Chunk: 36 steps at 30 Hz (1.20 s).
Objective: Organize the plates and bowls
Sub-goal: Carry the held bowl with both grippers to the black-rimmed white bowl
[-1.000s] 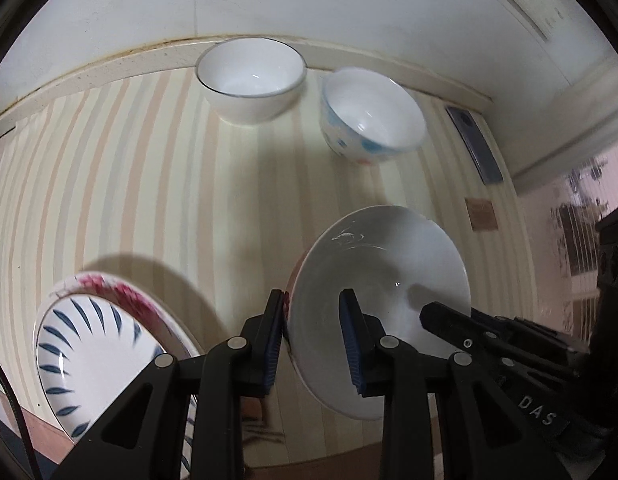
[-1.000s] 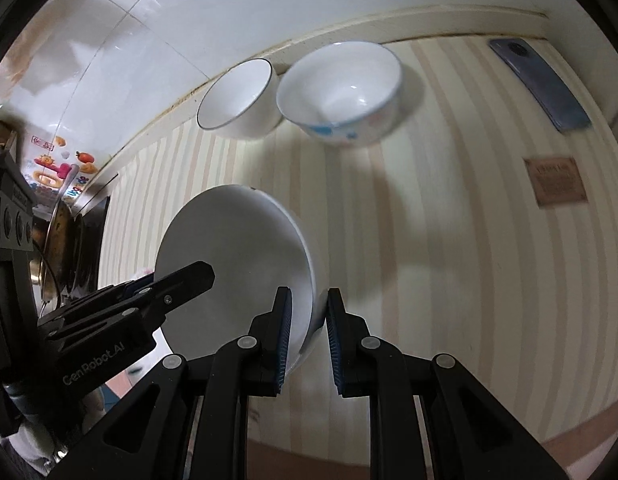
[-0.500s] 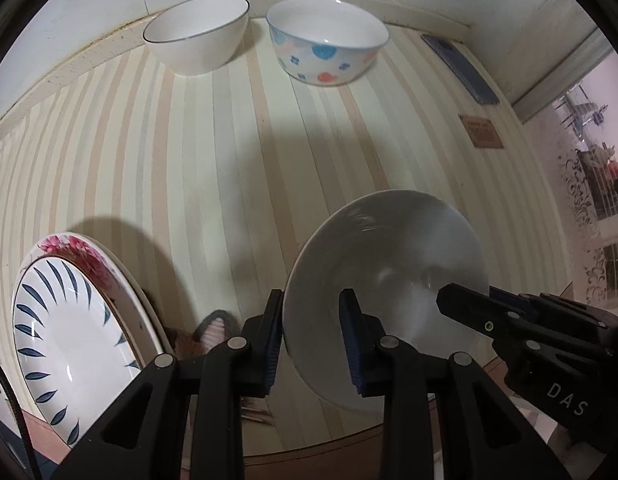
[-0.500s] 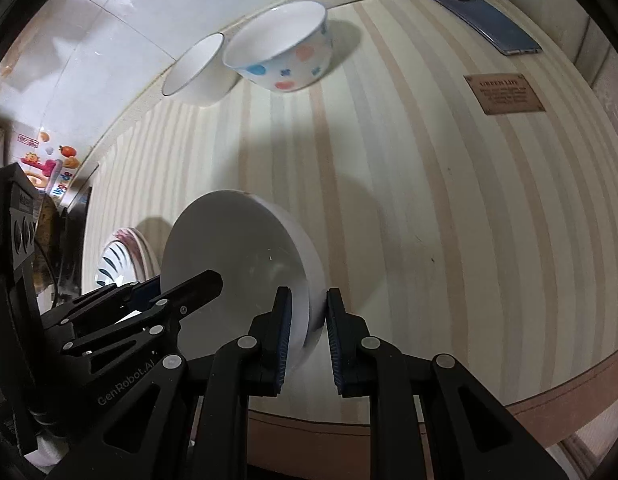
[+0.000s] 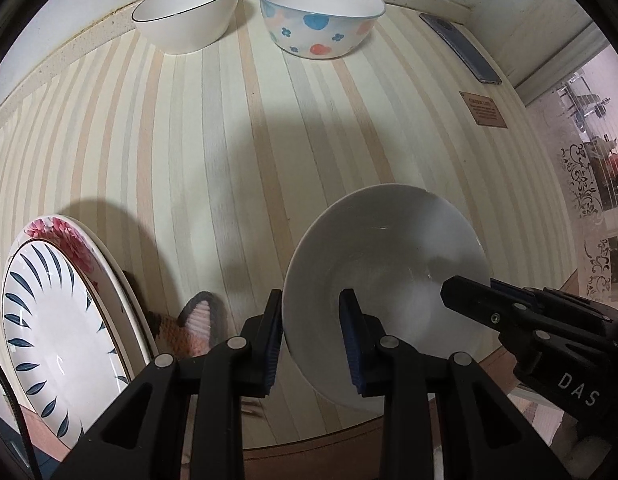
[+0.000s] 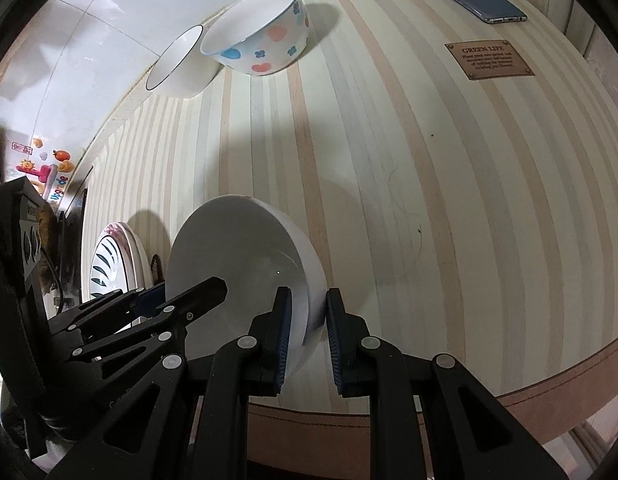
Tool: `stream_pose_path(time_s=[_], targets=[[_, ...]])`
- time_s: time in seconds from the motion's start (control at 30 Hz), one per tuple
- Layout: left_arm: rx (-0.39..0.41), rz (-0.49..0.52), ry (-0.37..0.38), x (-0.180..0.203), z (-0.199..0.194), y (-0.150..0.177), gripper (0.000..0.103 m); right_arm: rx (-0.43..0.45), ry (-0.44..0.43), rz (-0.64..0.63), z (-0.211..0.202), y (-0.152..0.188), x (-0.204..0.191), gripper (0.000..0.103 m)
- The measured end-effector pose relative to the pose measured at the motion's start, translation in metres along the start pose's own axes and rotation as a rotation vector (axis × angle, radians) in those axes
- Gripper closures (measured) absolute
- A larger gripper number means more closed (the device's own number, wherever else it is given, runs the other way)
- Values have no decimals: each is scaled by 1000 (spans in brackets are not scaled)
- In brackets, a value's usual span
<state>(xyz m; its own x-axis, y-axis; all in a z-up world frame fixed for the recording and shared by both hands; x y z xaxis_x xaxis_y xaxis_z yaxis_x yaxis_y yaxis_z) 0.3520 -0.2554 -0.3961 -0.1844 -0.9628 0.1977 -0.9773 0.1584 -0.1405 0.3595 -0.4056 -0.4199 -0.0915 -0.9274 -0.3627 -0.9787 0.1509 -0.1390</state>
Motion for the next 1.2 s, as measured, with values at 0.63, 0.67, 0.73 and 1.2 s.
stream_pose_path(time_s=[0.63,0.67,0.73,1.2], targets=[[146,-14,21,2,-85,-57,71,37,-104,33,-53,-44,6,68],[153,-28,23,0,-86,-71,71,49,-117,42,-58,-54,7,54],[166,-64,19,-7,-82,-99,71,90,-141,48,-66,-81,10,48],[55,-163,44,-22,8,-218,72,111,-140,102,11,-236,34,57]])
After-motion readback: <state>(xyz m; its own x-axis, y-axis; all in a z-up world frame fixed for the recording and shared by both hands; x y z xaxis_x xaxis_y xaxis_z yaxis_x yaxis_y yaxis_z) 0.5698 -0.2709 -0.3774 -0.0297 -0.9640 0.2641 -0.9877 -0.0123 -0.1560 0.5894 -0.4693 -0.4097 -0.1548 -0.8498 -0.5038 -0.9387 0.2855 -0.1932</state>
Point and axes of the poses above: each gripper's, at about its wrist camera, not at the fingertips, and z roughly the way its jaws point, x to its right, y to its underside, the point moved 6 cm from there along z, roughly the way its jaws point, and after that the axes turned 7 degrees about -z, right-handed, at the moved point
